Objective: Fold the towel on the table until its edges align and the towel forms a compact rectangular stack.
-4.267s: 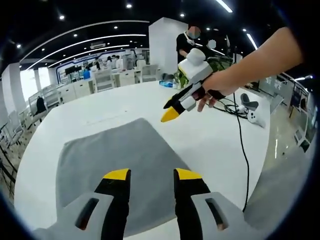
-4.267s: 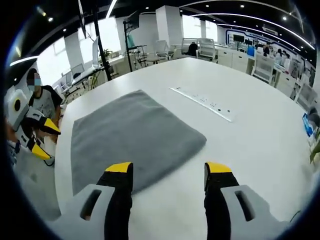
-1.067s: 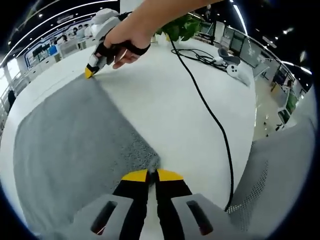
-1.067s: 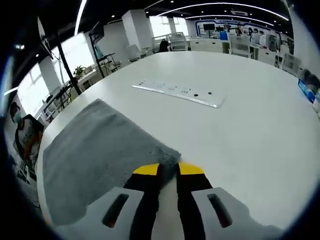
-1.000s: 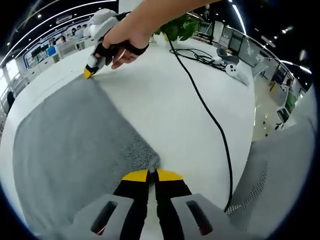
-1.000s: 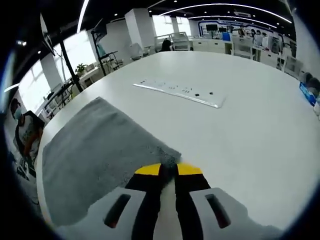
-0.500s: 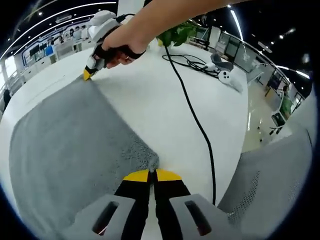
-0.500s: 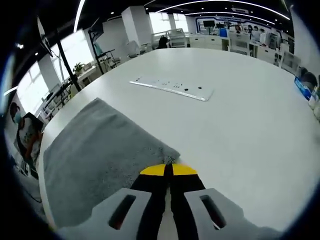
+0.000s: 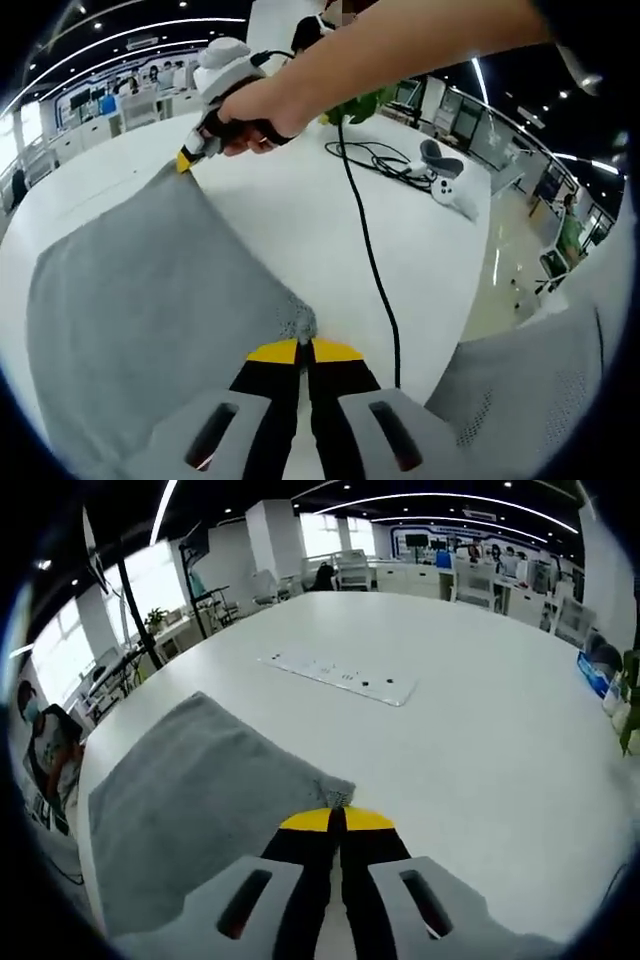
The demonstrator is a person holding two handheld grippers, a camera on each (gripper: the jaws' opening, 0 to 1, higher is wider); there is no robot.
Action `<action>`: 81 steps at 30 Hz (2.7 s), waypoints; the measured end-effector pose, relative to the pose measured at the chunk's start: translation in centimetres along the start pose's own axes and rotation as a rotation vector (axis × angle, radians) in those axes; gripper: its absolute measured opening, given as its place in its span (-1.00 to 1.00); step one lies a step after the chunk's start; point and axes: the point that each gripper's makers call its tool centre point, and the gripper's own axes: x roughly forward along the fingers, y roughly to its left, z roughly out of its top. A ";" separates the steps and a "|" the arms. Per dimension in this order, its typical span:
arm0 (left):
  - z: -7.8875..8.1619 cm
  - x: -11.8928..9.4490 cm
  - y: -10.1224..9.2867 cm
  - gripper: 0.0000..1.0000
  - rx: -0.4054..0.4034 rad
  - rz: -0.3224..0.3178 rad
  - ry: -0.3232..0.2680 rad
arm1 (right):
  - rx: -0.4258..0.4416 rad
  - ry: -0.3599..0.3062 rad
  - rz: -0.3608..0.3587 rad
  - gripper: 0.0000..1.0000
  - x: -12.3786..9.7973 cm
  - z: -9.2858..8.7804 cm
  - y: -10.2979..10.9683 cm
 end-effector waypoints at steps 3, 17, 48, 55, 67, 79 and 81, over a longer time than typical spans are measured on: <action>0.7 -0.4 -0.2 -0.97 -0.010 -0.011 -0.025 | -0.002 -0.002 -0.004 -1.00 -0.9 0.6 0.0; 3.7 -2.9 -0.9 -0.97 -0.020 -0.043 -0.148 | -0.014 -0.024 -0.073 -1.00 -4.2 2.2 -0.3; 6.5 -10.3 0.7 -0.96 -0.066 -0.115 -0.392 | 0.035 -0.034 -0.276 -1.00 -9.3 5.7 0.2; 6.8 -12.3 2.4 -0.96 -0.078 -0.082 -0.447 | 0.073 -0.051 -0.286 -1.00 -8.8 7.0 1.9; 5.6 -14.8 5.2 -0.96 -0.112 -0.034 -0.498 | 0.136 -0.092 -0.269 -1.00 -7.1 10.3 4.6; 4.1 -16.4 7.5 -0.95 -0.147 0.002 -0.521 | 0.111 -0.105 -0.251 -1.00 -5.1 12.5 7.0; 3.8 -16.6 7.8 -0.95 -0.152 0.010 -0.521 | 0.109 -0.110 -0.244 -1.00 -4.5 12.8 7.4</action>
